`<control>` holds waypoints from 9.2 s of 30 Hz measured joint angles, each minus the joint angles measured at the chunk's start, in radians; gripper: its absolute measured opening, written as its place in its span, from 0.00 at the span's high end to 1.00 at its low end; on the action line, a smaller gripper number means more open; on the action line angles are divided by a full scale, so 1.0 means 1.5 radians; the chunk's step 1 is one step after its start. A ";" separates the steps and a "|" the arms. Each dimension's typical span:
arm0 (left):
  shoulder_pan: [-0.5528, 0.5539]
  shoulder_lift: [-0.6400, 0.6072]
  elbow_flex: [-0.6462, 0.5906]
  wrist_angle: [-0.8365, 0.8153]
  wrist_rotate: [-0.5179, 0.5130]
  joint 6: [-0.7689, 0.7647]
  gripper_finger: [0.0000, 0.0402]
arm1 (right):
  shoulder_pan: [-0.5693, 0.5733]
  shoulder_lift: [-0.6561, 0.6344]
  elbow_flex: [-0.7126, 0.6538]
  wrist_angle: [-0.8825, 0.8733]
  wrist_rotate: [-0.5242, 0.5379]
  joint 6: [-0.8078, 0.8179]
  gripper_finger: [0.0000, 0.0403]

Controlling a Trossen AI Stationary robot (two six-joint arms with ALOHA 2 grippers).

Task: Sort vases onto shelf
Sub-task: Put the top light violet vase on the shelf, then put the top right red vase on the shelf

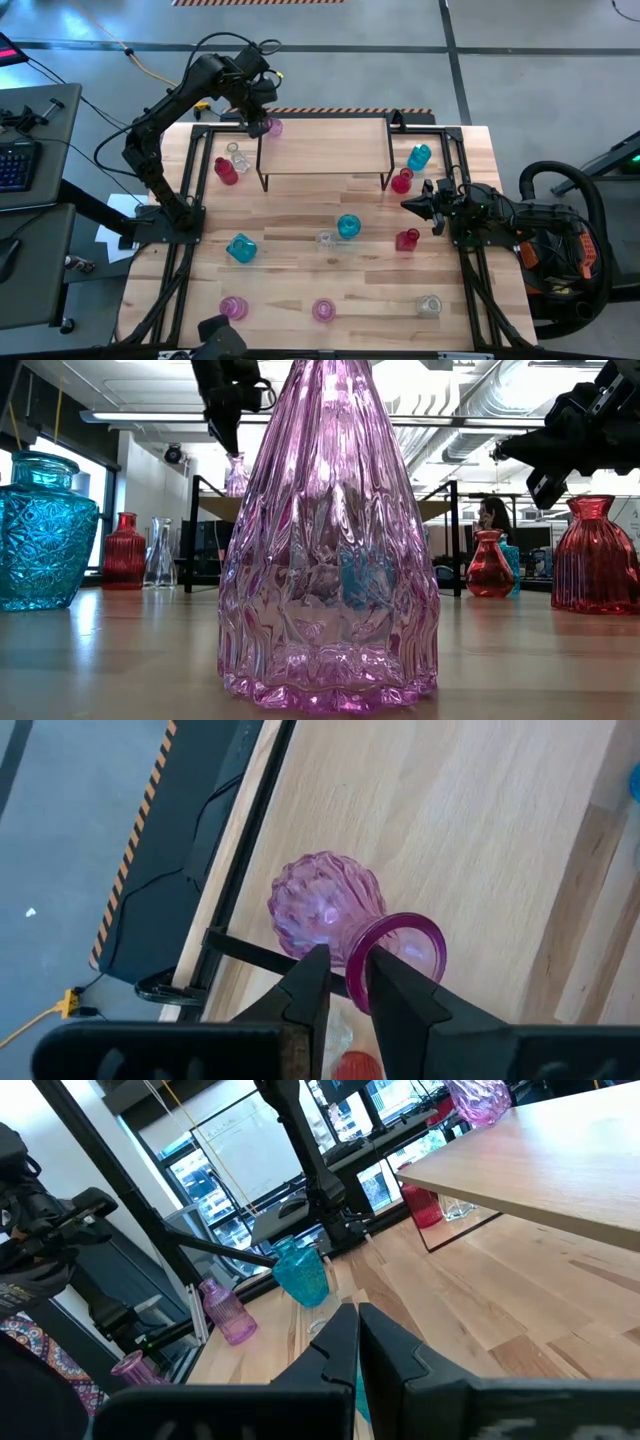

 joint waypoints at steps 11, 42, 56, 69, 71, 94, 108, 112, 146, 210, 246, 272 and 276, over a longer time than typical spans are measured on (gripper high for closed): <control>0.008 0.000 0.000 0.022 -0.003 0.001 0.85 | 0.000 0.000 0.000 0.000 0.000 0.000 1.00; 0.018 0.001 0.020 0.074 -0.035 -0.030 0.86 | 0.000 0.000 0.000 0.000 0.000 0.000 1.00; -0.017 -0.001 0.112 -0.011 -0.011 -0.080 0.86 | 0.000 0.000 0.000 0.000 0.000 0.000 1.00; -0.122 -0.001 0.112 -0.041 -0.038 -0.169 0.86 | 0.000 0.000 0.000 0.000 0.000 0.000 1.00; -0.144 -0.001 0.112 -0.041 -0.050 -0.182 0.86 | 0.000 0.000 0.000 0.000 0.000 0.000 1.00; -0.319 -0.001 0.111 -0.104 -0.082 -0.222 0.86 | 0.000 0.000 0.000 0.000 0.000 0.000 1.00; -0.447 -0.022 0.111 -0.131 -0.072 -0.239 0.86 | 0.000 0.000 0.000 0.000 0.000 0.000 1.00; -0.484 -0.024 0.111 -0.131 -0.072 -0.239 0.86 | 0.000 0.000 0.000 0.000 0.000 0.000 1.00; -0.433 -0.024 0.111 -0.028 -0.074 -0.284 0.86 | 0.000 0.000 0.000 0.014 0.148 0.180 1.00; -0.401 -0.024 0.111 -0.021 -0.098 -0.338 0.86 | -0.003 0.275 0.452 -0.423 0.352 0.202 0.62; -0.401 -0.024 0.111 -0.022 -0.098 -0.343 0.86 | -0.385 0.732 0.550 -0.628 0.032 0.119 0.62; -0.401 -0.024 0.111 -0.022 -0.098 -0.343 0.86 | -0.394 0.811 0.550 -0.592 0.027 0.085 0.98; -0.401 -0.024 0.111 -0.022 -0.098 -0.343 0.86 | -0.394 0.811 0.550 -0.594 0.022 0.087 0.97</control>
